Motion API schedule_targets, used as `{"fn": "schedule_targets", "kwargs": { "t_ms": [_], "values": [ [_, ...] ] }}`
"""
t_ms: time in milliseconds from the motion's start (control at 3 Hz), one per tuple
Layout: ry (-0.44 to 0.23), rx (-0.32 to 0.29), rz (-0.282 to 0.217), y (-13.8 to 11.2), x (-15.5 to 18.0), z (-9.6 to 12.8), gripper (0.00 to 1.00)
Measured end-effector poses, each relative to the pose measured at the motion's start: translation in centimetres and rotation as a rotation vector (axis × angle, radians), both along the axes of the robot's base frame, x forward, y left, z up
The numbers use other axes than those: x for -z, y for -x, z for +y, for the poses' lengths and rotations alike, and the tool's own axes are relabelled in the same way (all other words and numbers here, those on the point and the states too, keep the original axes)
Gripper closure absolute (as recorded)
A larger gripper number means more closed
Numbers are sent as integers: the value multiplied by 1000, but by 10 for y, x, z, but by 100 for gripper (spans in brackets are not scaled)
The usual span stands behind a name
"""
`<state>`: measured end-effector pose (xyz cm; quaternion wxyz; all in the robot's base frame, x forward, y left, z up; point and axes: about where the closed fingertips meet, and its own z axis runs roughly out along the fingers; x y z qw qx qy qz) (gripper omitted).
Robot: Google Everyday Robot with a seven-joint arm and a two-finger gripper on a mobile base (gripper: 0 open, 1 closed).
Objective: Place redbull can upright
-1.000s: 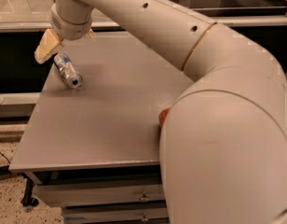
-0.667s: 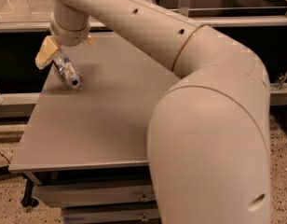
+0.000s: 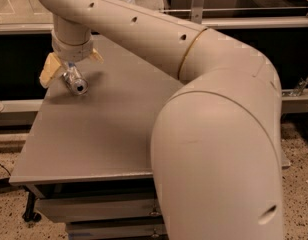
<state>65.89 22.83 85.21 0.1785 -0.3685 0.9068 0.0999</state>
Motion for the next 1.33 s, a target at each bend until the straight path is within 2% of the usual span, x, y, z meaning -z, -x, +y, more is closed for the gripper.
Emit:
{"fn": "schedule_targets", "kwargs": {
  "t_ms": [333, 1333],
  "values": [
    [53, -7, 8, 4, 9, 0, 0],
    [212, -13, -13, -12, 18, -1, 0]
  ]
}}
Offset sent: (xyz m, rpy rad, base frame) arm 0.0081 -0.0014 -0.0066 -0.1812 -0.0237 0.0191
